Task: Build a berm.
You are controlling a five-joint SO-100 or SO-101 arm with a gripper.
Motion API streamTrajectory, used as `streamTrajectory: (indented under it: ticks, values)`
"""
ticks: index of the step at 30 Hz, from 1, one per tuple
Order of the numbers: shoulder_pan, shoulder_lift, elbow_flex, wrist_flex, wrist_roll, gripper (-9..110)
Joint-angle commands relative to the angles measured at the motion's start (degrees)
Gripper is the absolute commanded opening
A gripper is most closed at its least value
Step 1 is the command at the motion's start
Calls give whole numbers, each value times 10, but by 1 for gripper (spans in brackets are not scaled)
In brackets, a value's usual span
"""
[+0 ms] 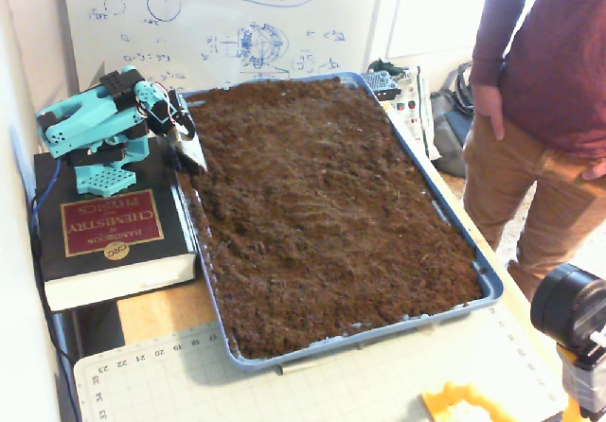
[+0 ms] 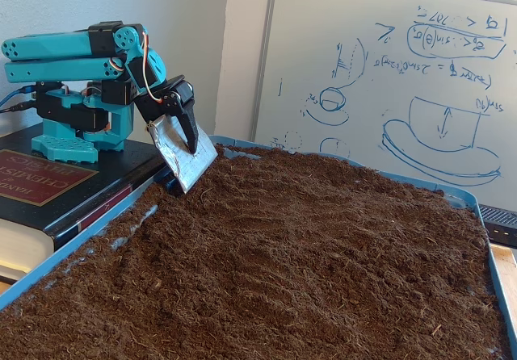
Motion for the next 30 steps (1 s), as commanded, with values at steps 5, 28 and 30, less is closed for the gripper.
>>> streamTrajectory:
  ticks: [5,28,30]
  values:
    - [4,18,-15,5,-4,1]
    - [6,-419,-33,-344,4,0]
    - [6,-439,-54,-361,5,0]
